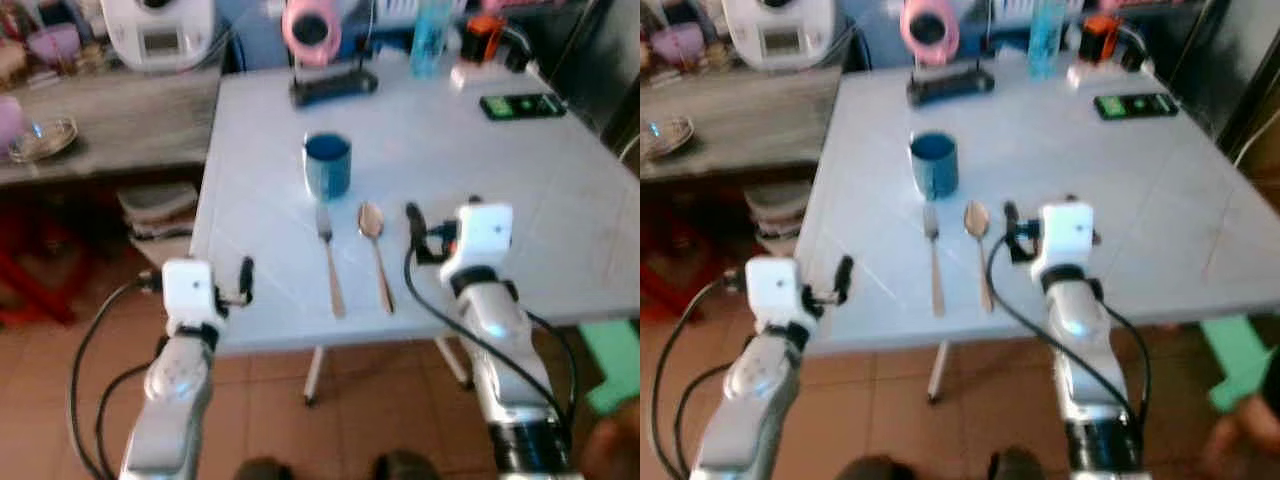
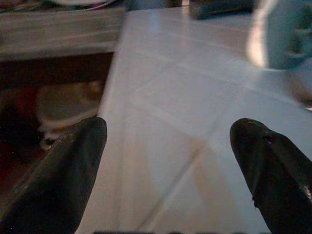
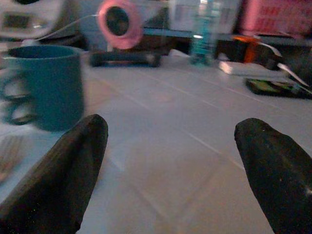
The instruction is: Setting the table
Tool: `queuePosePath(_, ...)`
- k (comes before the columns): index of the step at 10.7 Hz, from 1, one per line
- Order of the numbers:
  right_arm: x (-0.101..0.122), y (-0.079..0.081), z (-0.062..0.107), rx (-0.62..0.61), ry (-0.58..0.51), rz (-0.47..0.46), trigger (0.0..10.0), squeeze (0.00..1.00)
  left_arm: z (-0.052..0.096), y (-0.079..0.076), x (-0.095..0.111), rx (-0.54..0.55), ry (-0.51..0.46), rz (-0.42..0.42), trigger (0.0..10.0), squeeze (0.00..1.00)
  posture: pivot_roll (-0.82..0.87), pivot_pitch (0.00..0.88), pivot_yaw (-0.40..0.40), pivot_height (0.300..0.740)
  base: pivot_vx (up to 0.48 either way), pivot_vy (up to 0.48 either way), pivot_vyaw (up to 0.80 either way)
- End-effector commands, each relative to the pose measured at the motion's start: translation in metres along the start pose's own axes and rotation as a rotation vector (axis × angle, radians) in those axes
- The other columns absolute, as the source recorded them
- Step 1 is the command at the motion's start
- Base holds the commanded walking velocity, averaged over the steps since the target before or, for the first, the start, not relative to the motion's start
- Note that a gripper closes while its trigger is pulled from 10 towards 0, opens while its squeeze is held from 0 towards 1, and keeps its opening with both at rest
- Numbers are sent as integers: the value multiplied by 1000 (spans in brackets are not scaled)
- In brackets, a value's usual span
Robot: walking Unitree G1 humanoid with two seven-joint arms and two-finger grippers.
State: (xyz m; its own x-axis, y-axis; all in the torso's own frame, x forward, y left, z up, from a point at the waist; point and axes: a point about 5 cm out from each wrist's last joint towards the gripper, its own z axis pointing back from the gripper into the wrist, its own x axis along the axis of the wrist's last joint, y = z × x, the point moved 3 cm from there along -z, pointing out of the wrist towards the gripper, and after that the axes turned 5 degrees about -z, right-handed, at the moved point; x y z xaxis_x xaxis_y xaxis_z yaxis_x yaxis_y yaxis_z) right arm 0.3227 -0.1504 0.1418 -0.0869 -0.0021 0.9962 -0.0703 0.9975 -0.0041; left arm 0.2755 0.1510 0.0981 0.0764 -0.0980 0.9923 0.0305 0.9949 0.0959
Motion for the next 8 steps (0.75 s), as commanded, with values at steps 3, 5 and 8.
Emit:
queuePosePath(3, -5, 28, -1, 97, 43, -59, 10000, 0, 11, 27, -7, 78, 33, -62, 10000, 0, 78, 91, 76, 740, 0, 0, 0)
queuePosePath(5, -5, 38, -7, 123, 66, -73, 10000, 0, 17, 28, -8, 64, 44, -67, 10000, 0, 89, 124, 82, 740, 0, 0, 0)
queuePosePath(8, -14, 53, -20, 142, 156, -106, 10000, 0, 26, 28, -10, 52, 62, -76, 10000, 0, 109, 160, 88, 740, 0, 0, 0)
